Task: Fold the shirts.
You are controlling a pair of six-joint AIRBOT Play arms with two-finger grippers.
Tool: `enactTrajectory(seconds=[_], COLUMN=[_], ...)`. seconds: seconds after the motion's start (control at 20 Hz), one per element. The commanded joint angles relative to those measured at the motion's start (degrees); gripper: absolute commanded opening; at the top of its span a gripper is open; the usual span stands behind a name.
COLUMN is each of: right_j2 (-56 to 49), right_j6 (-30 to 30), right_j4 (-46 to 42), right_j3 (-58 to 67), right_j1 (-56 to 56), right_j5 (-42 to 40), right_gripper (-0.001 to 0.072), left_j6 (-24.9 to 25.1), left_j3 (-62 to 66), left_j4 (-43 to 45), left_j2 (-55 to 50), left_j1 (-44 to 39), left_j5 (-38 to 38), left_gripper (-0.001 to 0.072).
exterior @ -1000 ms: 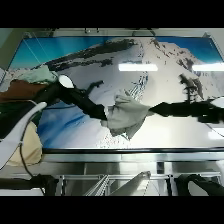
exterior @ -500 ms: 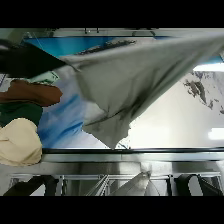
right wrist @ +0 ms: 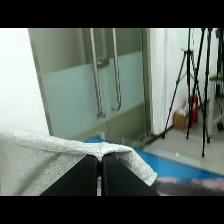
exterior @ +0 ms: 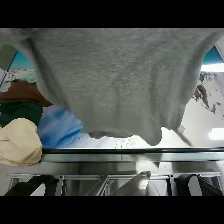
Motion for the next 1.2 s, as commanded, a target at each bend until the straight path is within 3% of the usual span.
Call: enactTrajectory(seconds=[0.0, 0.15, 0.35, 0.45, 0.5, 0.65, 0.75, 0.8, 0.85, 0.9, 1.15], right_j2=[-4.13, -14.53, -34.1, -39.36, -40.52, -40.61, -40.61, -40.61, -40.63, -40.92, -47.95], right_j6=[1.42, 1.27, 0.04, 0.07, 0.57, 8.87, 12.79, 12.76, 12.72, 12.44, 6.19], right_j4=[-8.37, -17.77, -20.0, -20.48, -21.77, -36.41, -46.82, -48.5, -48.28, -48.04, -39.3], right_j3=[-6.69, -14.03, -7.63, -2.27, -0.44, -0.63, -4.7, -8.46, -12.13, -15.65, -22.05], right_j1=[5.66, 17.18, 24.04, 23.32, 22.34, 18.8, 18.4, 18.43, 18.43, 18.64, 22.73], right_j5=[-1.57, -12.46, -20.15, -16.83, -14.25, -7.06, -3.04, -2.95, -3.91, -5.75, -9.31], right_gripper=[0.0013, 0.0013, 0.0021, 0.0324, 0.0343, 0.0343, 0.0347, 0.0416, 0.0508, 0.0545, 0.0546], left_j6=[2.69, 4.94, 5.44, 4.72, 3.52, -3.5, -5.09, -5.09, -4.76, -3.32, 0.17], left_j3=[-3.69, -8.13, -3.54, 2.49, 5.16, 6.1, -1.9, -8.5, -15.82, -24.22, -57.0], left_j4=[0.35, 0.31, 0.07, 0.15, 0.35, 0.28, 0.31, 0.31, 0.33, 0.42, 1.77], left_j2=[-10.47, -21.33, -35.01, -39.12, -40.22, -41.09, -39.78, -38.07, -36.22, -33.99, -25.38], left_j1=[-3.15, -3.41, -1.16, 1.11, 2.75, 8.48, 10.78, 11.15, 11.06, 10.49, 5.44], left_j5=[0.13, 4.37, 9.88, 5.95, 3.04, -7.1, -12.55, -12.61, -12.2, -10.86, 0.74], left_gripper=[0.0023, 0.0023, 0.0024, 0.0453, 0.0719, 0.0711, 0.0711, 0.0711, 0.0711, 0.0711, 0.071])
